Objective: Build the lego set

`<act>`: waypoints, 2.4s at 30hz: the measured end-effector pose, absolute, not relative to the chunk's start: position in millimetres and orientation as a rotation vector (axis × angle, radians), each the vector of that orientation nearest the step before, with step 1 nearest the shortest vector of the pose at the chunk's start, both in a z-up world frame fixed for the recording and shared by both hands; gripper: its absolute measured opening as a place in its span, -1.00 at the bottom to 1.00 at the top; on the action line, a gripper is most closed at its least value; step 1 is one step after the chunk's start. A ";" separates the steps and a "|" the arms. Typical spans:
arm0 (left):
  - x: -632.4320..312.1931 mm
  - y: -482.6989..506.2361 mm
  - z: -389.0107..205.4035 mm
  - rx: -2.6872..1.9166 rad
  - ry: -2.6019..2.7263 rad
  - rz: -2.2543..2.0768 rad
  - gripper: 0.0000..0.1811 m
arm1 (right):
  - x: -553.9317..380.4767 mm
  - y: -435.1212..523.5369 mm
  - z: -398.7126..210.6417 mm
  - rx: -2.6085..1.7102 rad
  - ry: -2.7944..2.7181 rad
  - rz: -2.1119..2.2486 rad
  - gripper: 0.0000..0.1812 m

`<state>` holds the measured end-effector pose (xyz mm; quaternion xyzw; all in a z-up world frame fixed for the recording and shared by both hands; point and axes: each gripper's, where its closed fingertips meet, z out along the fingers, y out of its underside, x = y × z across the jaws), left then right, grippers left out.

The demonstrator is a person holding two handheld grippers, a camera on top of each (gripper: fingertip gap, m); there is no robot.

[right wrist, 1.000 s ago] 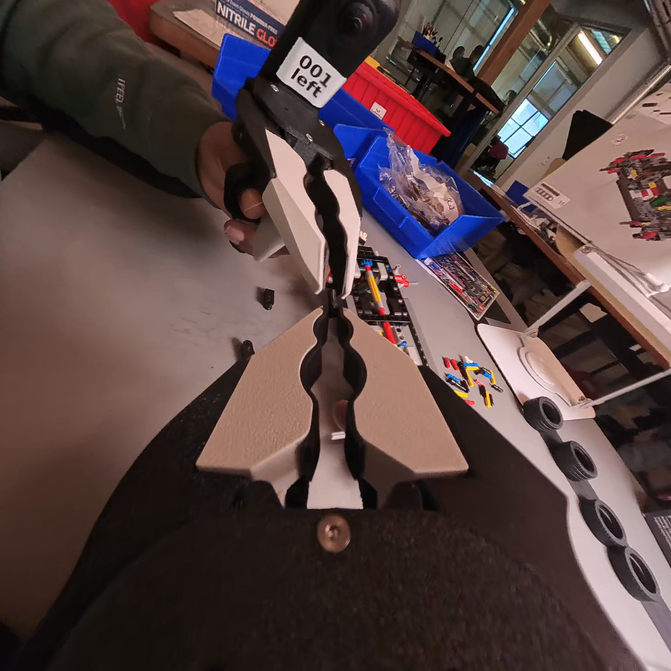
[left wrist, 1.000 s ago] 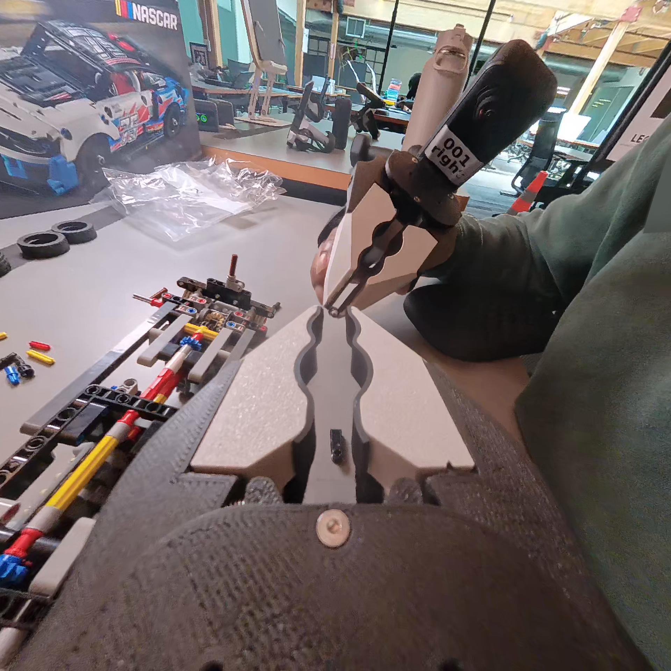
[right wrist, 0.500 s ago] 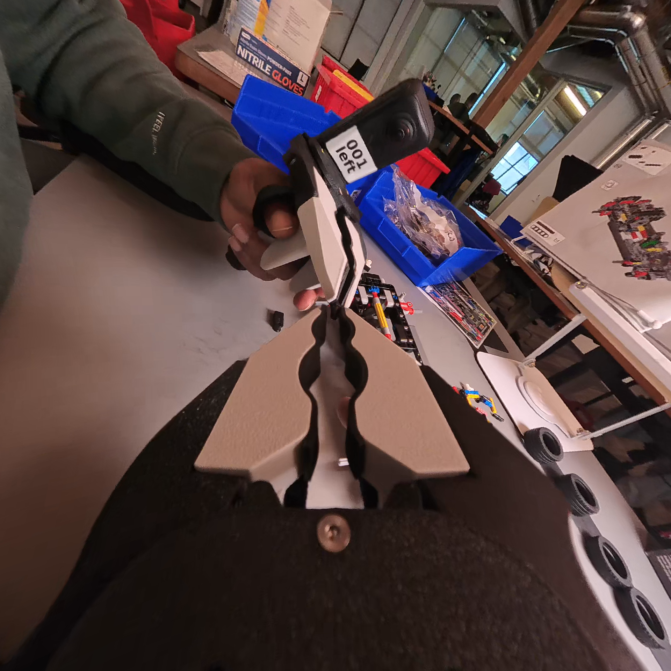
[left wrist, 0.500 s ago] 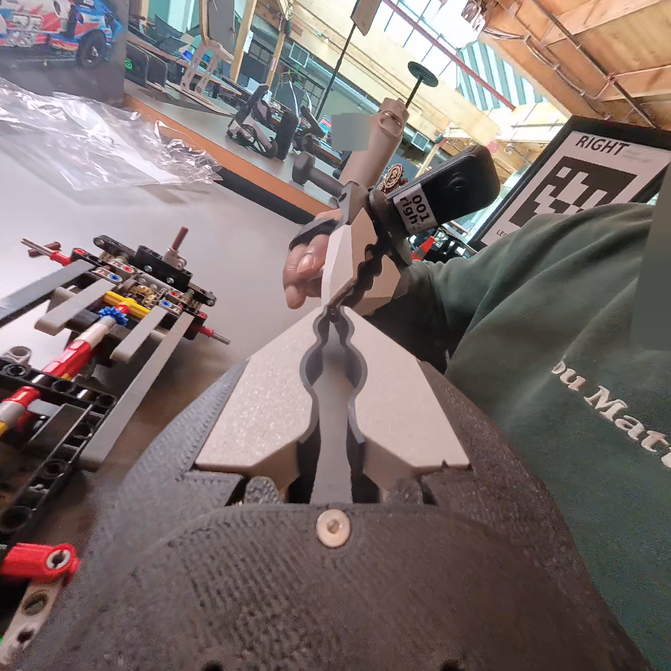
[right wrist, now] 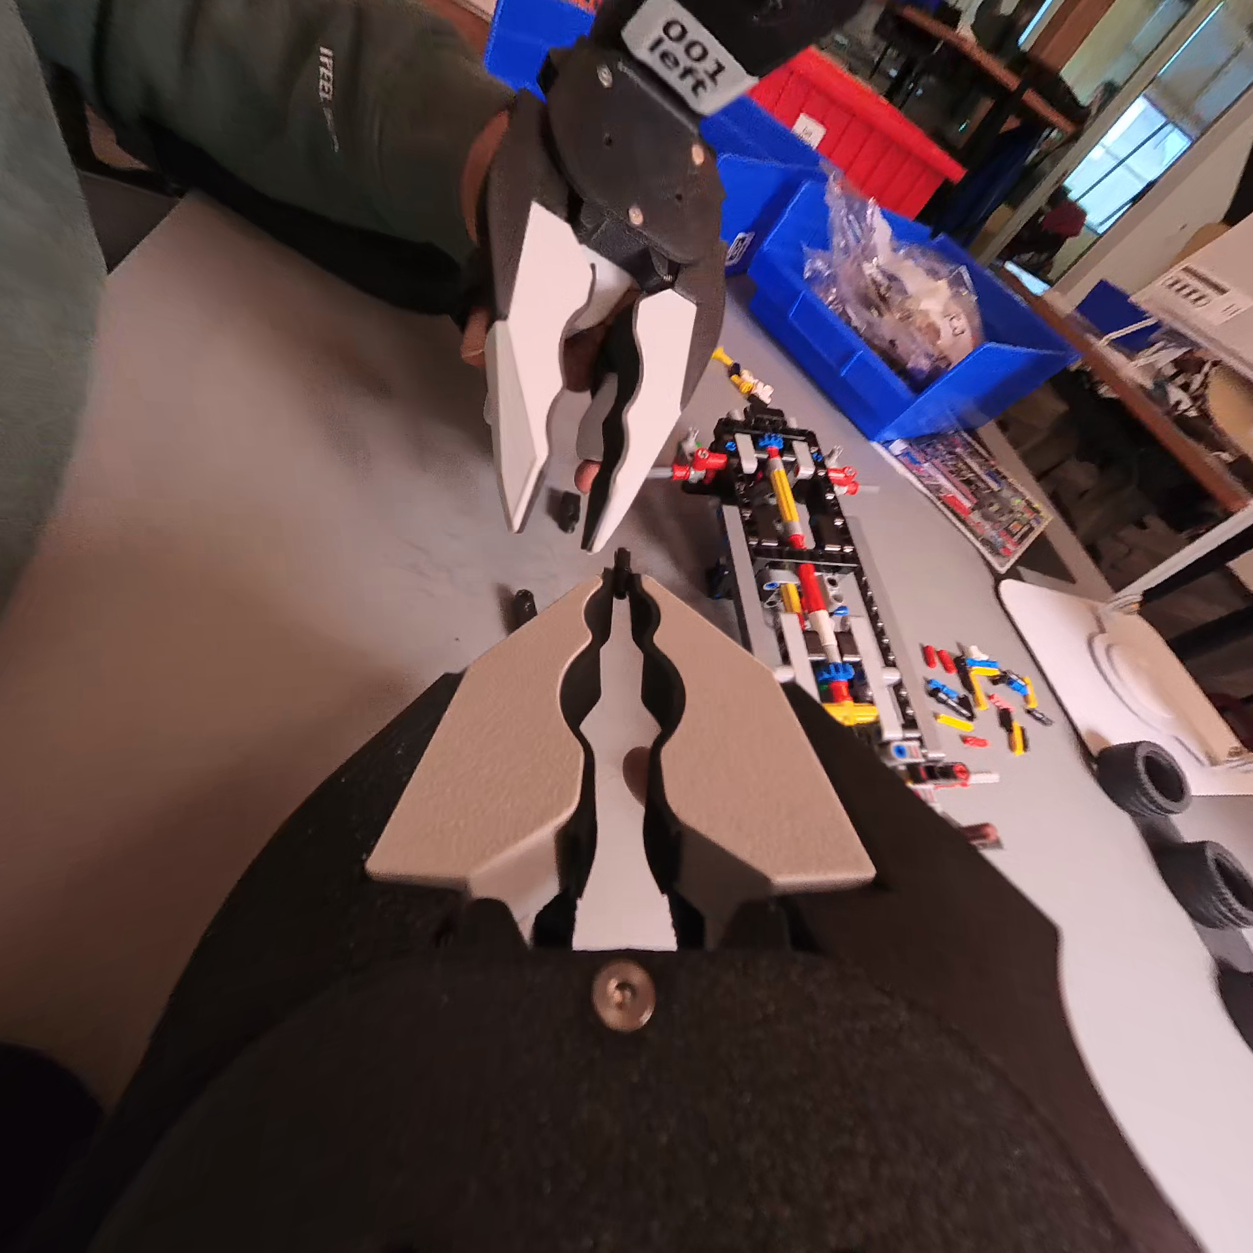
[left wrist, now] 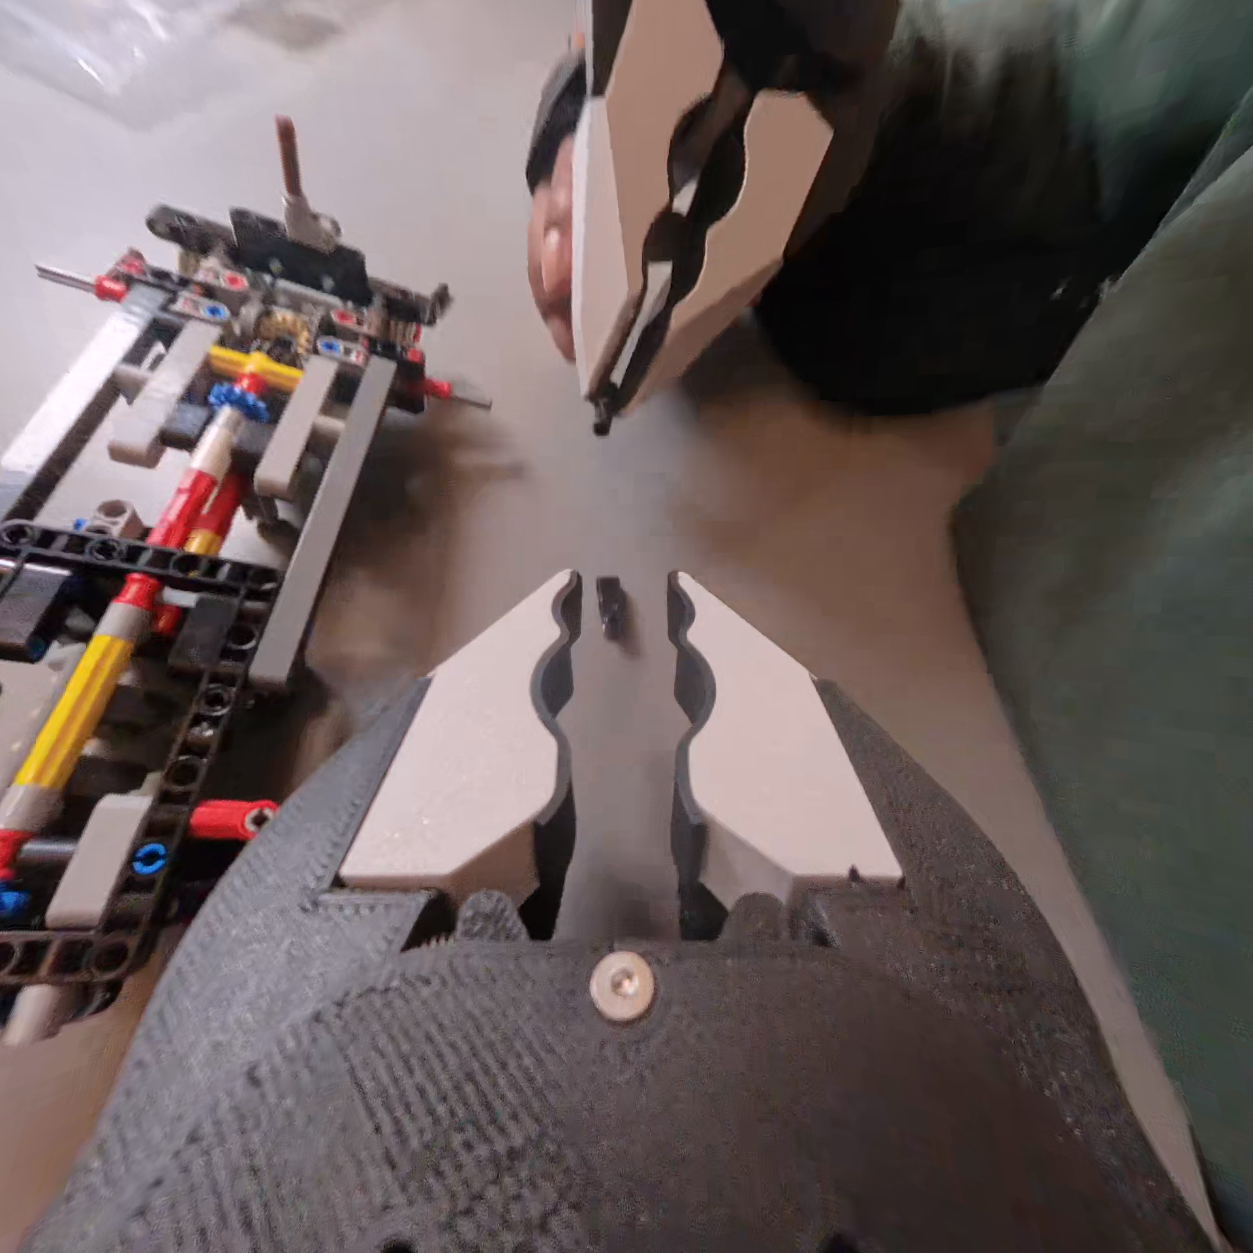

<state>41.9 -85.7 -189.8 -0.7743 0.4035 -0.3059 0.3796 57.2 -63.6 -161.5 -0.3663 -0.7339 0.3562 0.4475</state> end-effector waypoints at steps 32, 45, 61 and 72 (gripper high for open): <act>56.7 -98.0 -227.5 -2.116 1.203 -0.646 -0.85 | 58.9 -54.2 -183.3 -0.994 -1.884 0.817 -0.99; 49.5 -101.4 -222.8 -1.932 1.388 -0.484 -0.79 | 60.5 -62.8 -192.9 -1.007 -1.947 0.849 -0.98; 64.8 -101.3 -227.6 -2.391 1.116 -0.915 -0.91 | 71.2 -92.9 -207.1 -0.975 -2.135 0.863 -0.99; 67.3 -93.9 -227.0 -2.442 1.086 -0.943 -0.80 | 73.6 -93.6 -223.5 -0.964 -2.226 0.725 -0.99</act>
